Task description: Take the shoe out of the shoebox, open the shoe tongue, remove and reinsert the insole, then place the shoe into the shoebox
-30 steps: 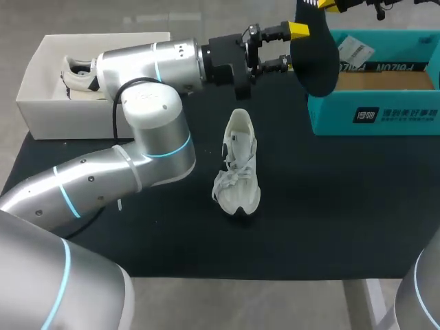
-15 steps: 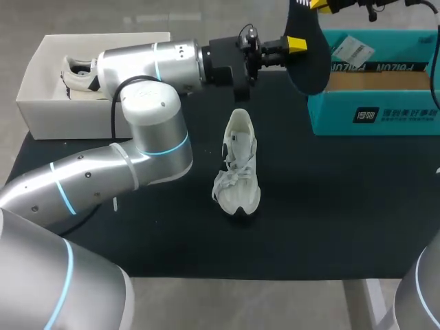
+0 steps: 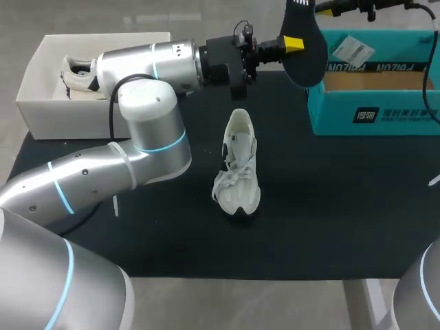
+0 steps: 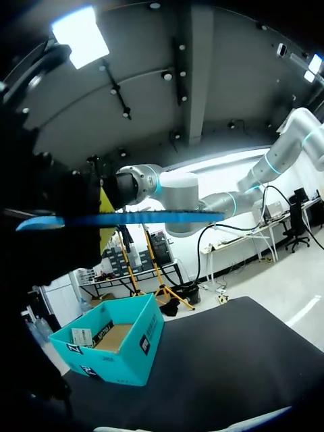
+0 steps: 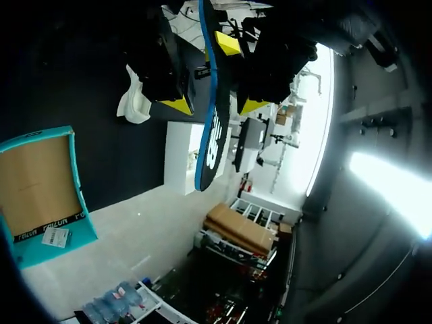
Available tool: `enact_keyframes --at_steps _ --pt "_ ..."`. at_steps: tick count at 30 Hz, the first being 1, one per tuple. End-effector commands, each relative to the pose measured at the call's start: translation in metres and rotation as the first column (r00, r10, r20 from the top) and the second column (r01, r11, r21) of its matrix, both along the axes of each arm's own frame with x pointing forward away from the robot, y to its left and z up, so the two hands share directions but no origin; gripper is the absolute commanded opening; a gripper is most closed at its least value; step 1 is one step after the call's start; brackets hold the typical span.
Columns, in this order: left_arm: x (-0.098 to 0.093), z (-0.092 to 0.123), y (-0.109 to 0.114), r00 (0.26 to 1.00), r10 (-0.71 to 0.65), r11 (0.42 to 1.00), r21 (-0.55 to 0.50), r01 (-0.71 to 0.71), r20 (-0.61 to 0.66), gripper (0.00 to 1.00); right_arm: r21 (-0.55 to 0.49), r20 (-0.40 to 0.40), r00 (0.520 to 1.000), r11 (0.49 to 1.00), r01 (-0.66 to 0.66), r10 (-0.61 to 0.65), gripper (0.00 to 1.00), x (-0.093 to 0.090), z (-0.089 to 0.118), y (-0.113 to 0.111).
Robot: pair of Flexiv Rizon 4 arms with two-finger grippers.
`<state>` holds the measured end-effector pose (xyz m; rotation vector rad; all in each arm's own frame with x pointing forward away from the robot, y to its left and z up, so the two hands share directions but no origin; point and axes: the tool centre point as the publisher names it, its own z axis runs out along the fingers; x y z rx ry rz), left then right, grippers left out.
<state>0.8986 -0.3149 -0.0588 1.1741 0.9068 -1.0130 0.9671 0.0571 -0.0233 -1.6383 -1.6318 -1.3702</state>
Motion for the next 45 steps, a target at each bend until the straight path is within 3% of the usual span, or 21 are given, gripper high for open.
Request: enact_keyframes --at_steps 1,8,17,26,35,45 --pt "0.000 0.002 0.009 1.000 -0.014 1.000 0.001 0.014 -0.014 0.00 0.081 0.114 0.993 0.997 0.002 -0.011 1.00 -0.014 -0.003 -0.007" --pt "0.006 0.008 0.022 0.997 -0.053 0.999 0.011 0.053 -0.065 0.00 0.152 0.216 0.976 0.986 -0.067 0.033 1.00 -0.036 0.006 -0.009" --pt "0.007 0.013 0.029 0.995 -0.083 0.996 0.033 0.085 -0.058 0.00 0.147 0.214 0.966 0.973 -0.178 0.145 1.00 -0.073 0.004 -0.010" --pt "0.008 0.016 0.041 0.994 -0.083 0.995 0.051 0.086 -0.065 0.00 0.144 0.180 0.965 0.966 -0.216 0.189 1.00 -0.112 0.001 -0.025" --pt "0.008 0.015 0.046 0.992 -0.078 0.993 0.077 0.086 -0.097 0.00 0.159 0.158 0.960 0.954 -0.254 0.229 1.00 -0.131 0.001 -0.034" --pt "0.004 0.016 0.046 0.992 -0.086 0.992 0.089 0.094 -0.094 0.00 0.160 0.161 0.957 0.951 -0.265 0.240 1.00 -0.132 0.000 -0.033"
